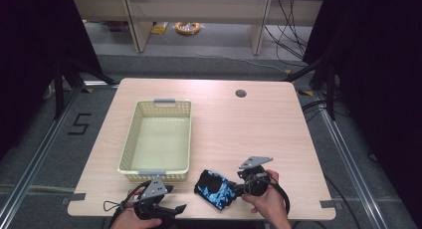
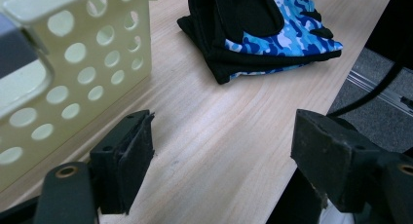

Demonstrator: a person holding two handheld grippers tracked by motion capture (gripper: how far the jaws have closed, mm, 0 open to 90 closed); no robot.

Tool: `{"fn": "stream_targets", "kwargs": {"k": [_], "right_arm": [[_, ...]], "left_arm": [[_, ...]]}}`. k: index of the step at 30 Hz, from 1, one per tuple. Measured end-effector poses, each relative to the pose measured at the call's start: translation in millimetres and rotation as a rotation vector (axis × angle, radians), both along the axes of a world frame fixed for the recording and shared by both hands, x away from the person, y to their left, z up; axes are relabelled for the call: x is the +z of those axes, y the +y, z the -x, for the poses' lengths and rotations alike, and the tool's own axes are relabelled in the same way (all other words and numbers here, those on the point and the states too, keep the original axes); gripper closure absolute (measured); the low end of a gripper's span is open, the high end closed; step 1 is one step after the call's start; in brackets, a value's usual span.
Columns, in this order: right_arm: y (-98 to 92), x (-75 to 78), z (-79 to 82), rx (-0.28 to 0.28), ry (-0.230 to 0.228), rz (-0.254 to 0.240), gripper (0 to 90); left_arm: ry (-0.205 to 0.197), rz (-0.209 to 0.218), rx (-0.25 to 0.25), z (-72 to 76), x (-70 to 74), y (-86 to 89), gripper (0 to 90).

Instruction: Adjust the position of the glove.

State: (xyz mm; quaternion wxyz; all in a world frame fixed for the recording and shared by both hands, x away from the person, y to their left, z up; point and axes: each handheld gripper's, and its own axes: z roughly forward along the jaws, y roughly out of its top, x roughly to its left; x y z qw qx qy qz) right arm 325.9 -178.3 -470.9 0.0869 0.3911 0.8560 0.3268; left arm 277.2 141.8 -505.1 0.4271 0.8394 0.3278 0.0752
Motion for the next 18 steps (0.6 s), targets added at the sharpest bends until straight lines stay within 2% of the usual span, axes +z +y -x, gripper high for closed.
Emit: {"fn": "stream_targets", "kwargs": {"k": [2,3,5,7,8,10,11,12,13,14,15,16,17,18], "right_arm": [[-0.6,-1.1,3.7,-0.019,0.014,-0.001,45.7],[-0.5,-5.7,7.6,-0.05,0.006,-0.032,45.3],[-1.3,-6.1,8.2,-0.059,0.016,-0.031,44.9],[1.4,-12.4,8.5,-0.076,0.005,-0.061,43.9],[3.1,-14.1,8.9,-0.079,0.008,-0.059,43.1],[7.2,-18.0,9.0,-0.081,0.01,-0.04,41.6],[9.3,-20.0,9.1,-0.072,0.021,-0.01,41.9],[11.0,-23.0,8.9,-0.069,0.006,0.001,42.2],[12.4,-23.2,9.7,-0.069,0.021,0.015,43.9],[14.3,-24.3,10.5,-0.065,0.031,0.036,45.3],[14.7,-26.1,9.8,-0.049,0.021,0.052,45.7],[16.5,-29.0,9.2,-0.051,0.007,0.054,48.4],[16.0,-27.5,8.4,-0.032,0.027,0.064,51.9],[16.3,-28.5,6.6,0.002,0.008,0.065,55.4]], "left_arm": [[0.003,0.015,0.007,0.3,-0.7,-1.6,22.7],[-0.015,-0.01,-0.017,-1.1,0.1,-0.7,22.8],[-0.014,-0.011,-0.022,-1.1,0.1,-1.5,22.8],[0.004,0.004,-0.004,-0.4,-0.9,-3.3,22.8],[0.013,-0.017,-0.019,-1.6,0.0,-2.0,22.8],[0.005,-0.006,-0.006,-1.3,-1.2,-3.0,22.8],[0.002,-0.017,-0.028,-2.5,-0.5,-1.7,22.8],[0.003,-0.018,-0.029,-2.6,-0.5,-1.6,22.8],[0.021,0.004,-0.006,-1.3,-1.2,-3.3,22.8],[0.024,0.006,-0.009,-1.5,-0.7,-3.4,22.8],[0.009,0.033,-0.003,-1.2,-1.4,-4.9,22.8],[0.006,0.038,-0.001,-1.4,-1.6,-5.1,22.8],[0.006,0.038,-0.001,-1.4,-1.6,-5.1,22.8],[0.007,0.031,-0.001,-1.6,-0.5,-4.7,22.8]]}}
